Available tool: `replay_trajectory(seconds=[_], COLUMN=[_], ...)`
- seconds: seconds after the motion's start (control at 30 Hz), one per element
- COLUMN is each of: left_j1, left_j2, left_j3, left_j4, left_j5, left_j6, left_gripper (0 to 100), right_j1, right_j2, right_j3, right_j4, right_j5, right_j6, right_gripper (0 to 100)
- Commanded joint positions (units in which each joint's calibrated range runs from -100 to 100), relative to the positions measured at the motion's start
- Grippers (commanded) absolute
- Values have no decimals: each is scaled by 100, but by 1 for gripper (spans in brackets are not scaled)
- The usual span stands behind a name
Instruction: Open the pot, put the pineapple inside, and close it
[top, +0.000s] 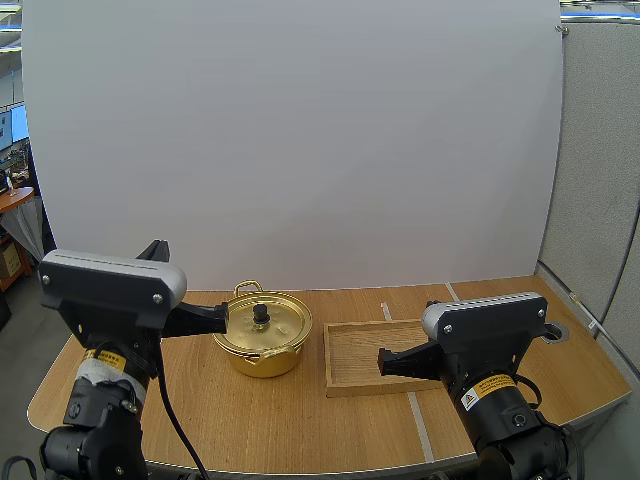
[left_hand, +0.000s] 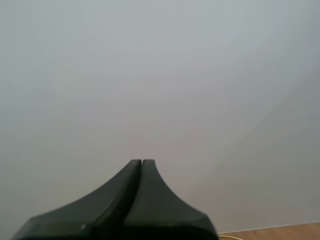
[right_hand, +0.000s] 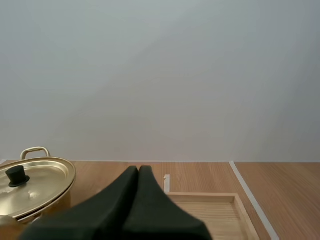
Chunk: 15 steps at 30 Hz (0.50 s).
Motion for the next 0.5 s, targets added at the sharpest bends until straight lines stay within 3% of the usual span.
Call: replay_trajectory(seconds=[0.0,0.17,0.2,0.47], left_j1=[17,17,17,64], left_j2=[-162,-162,-162,-162], left_j3=[503,904,904,904], left_j4=[-15,-15,-15,-15], left_j5=[-91,-29,610,1686], left_j6=[-4,174,243,120], left_gripper=[0,0,0,0], right_j1=[-38,-61,-70,-128], right_j2=[-27,-27,-27,-27], right_j3=[0,0,0,0], right_j4=[48,117,117,117], right_j5=[472,1130,1260,1699], right_j6=[-30,-30,-30,-30], right_gripper=[0,0,0,0])
